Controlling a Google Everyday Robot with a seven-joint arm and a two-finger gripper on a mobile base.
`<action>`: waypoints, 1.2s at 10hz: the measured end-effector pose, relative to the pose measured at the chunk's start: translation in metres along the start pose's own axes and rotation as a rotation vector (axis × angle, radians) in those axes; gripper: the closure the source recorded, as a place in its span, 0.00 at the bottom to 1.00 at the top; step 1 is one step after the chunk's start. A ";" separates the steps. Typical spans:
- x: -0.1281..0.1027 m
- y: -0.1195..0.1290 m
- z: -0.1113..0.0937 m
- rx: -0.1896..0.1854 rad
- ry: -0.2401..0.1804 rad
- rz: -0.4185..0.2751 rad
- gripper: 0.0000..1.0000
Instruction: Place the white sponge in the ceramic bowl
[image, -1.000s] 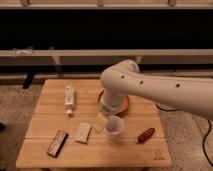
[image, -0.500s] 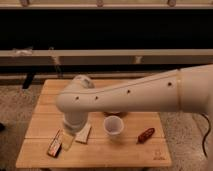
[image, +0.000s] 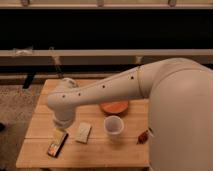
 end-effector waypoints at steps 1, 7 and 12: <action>0.000 -0.018 0.010 -0.006 0.008 0.013 0.20; 0.013 -0.082 0.071 0.004 0.096 0.141 0.20; 0.047 -0.112 0.072 0.025 0.115 0.292 0.20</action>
